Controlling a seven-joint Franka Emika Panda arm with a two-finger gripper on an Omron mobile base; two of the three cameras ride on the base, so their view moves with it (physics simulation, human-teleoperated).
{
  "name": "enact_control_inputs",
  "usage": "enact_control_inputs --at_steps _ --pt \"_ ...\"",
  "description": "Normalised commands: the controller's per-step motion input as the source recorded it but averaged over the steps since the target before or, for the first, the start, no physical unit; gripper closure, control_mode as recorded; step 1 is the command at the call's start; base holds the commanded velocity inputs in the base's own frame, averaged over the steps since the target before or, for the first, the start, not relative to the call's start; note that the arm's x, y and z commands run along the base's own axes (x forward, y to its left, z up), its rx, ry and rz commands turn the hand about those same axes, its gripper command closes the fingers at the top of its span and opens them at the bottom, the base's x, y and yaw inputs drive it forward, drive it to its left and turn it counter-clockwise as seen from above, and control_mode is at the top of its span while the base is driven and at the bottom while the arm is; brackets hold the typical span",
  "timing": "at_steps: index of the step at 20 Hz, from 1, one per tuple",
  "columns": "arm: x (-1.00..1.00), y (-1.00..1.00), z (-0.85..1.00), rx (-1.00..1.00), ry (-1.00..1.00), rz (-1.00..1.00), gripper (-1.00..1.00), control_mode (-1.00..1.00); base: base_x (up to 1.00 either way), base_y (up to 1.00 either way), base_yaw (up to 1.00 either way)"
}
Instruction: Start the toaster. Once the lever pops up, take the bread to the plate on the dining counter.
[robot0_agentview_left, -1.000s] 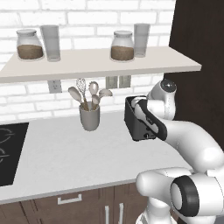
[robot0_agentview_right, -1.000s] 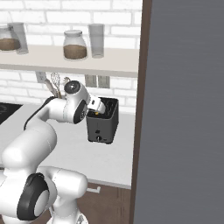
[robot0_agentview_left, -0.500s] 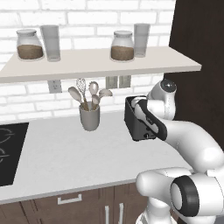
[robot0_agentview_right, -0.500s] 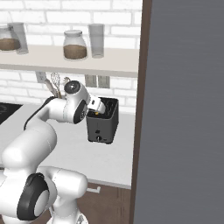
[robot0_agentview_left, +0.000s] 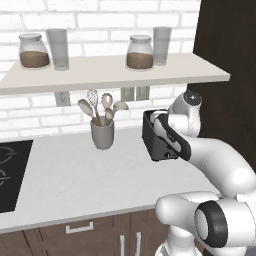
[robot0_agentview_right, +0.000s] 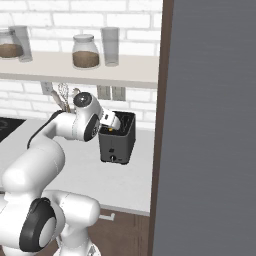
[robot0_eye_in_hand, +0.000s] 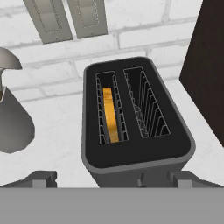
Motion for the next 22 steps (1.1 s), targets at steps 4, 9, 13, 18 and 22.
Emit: enact_control_inputs --at_steps 4,9,13,18,22 --pt "0.00 0.00 0.00 0.00 0.00 0.00 -1.00 -1.00 0.00 0.00 0.00" --pt "0.00 0.00 0.00 0.00 0.00 0.00 -1.00 -1.00 0.00 0.00 0.00" --pt "0.00 0.00 0.00 0.00 0.00 0.00 -1.00 -1.00 0.00 0.00 0.00" --pt "0.00 0.00 0.00 0.00 0.00 0.00 -1.00 -1.00 0.00 0.00 0.00" --pt "0.00 0.00 0.00 0.00 0.00 0.00 -1.00 -1.00 0.00 0.00 0.00"
